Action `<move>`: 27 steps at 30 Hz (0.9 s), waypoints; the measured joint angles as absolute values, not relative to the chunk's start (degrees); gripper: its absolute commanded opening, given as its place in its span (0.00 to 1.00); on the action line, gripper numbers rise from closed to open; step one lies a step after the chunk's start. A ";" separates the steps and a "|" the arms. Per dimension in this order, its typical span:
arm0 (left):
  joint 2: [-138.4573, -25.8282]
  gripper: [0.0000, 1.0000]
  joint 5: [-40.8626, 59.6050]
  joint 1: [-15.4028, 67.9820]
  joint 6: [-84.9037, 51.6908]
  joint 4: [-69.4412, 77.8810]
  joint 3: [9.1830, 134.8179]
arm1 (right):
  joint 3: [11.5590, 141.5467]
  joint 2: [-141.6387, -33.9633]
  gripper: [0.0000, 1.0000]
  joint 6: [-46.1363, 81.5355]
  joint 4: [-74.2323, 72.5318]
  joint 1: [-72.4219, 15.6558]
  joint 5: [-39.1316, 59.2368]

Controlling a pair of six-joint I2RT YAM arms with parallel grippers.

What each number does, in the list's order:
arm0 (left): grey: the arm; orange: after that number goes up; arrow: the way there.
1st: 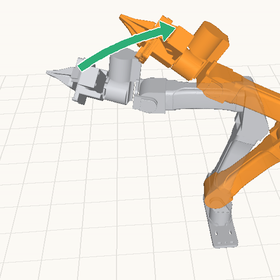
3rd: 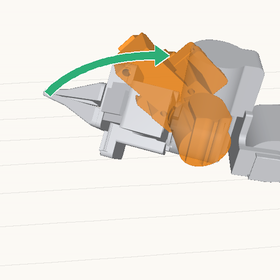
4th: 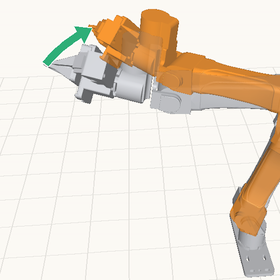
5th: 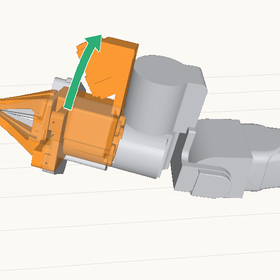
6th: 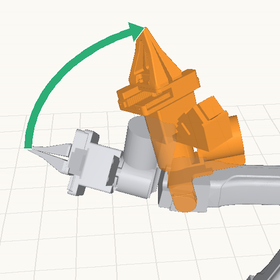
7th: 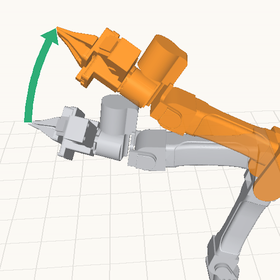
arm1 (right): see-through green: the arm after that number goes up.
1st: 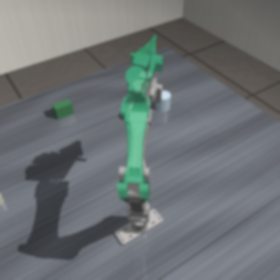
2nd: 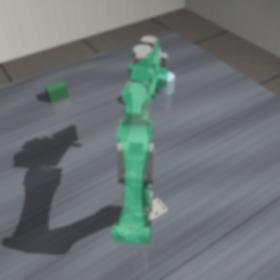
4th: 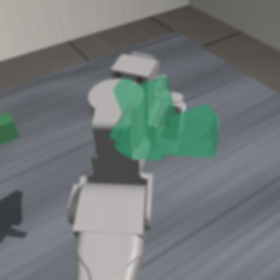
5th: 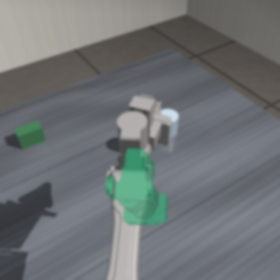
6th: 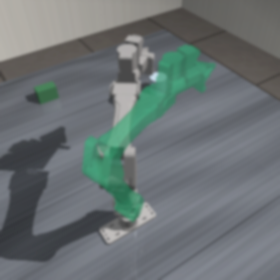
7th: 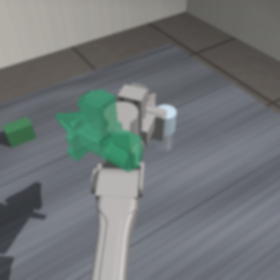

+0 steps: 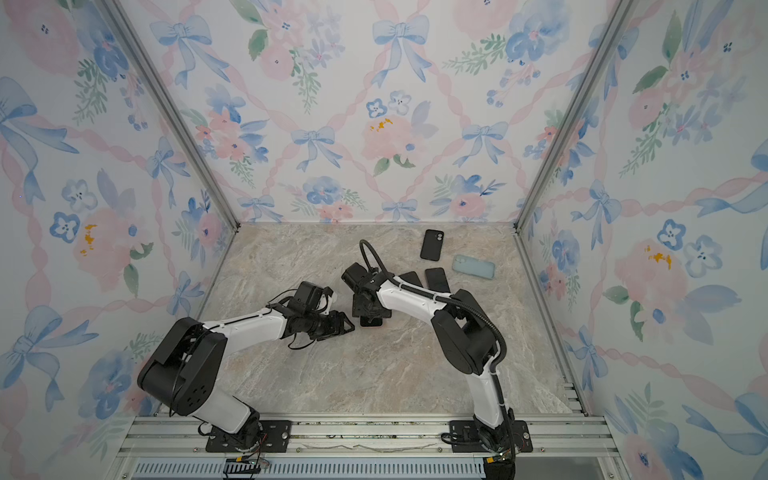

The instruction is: Put the phone into the phone case

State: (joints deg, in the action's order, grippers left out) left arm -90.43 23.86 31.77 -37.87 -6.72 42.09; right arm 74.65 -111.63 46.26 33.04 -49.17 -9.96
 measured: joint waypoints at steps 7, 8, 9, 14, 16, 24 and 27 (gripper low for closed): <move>-90.43 0.65 24.05 31.40 -37.89 -6.79 42.11 | 76.44 -111.90 0.62 46.22 35.42 -49.15 -10.09; -90.39 0.65 24.12 31.09 -37.89 -6.81 42.13 | 77.34 -112.05 0.62 46.04 36.23 -49.10 -10.17; -90.28 0.65 24.05 30.65 -37.87 -6.98 42.17 | 78.70 -112.42 0.61 45.84 36.97 -48.99 -10.31; -89.95 0.65 24.05 27.00 -37.63 -7.44 42.72 | 88.33 -116.55 0.60 44.31 38.61 -47.20 -10.13; -89.95 0.65 24.10 25.54 -37.47 -7.44 42.85 | 92.97 -118.87 0.59 43.40 39.24 -46.19 -9.89; -90.61 0.65 25.74 19.70 -36.82 -7.90 45.19 | 117.27 -133.05 0.58 39.86 43.11 -42.61 -7.40; -92.47 0.64 27.09 18.04 -36.75 -7.88 47.55 | 127.76 -139.33 0.58 39.16 45.76 -41.98 -6.46</move>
